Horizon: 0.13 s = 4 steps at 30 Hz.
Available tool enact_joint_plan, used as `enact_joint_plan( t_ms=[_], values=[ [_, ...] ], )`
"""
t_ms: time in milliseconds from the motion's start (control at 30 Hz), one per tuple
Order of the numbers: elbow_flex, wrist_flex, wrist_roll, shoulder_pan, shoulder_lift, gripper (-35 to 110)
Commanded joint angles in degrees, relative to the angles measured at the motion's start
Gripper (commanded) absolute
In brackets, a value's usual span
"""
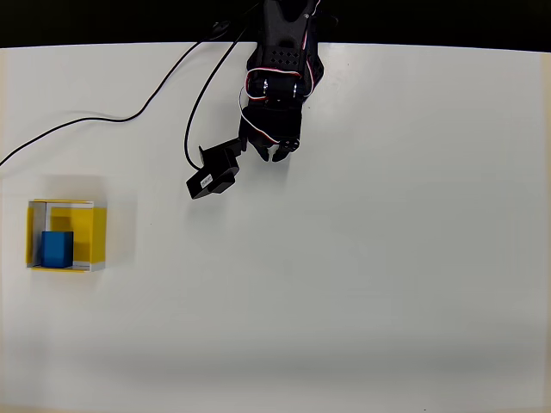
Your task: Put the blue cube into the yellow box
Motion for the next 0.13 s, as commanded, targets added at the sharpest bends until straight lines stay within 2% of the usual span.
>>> enact_joint_plan(
  t_ms=[0,100],
  values=[
    [1.7,0.9,0.1,0.4,1.5,1],
    [1.7,0.9,0.1,0.4,1.5,1]
  ],
)
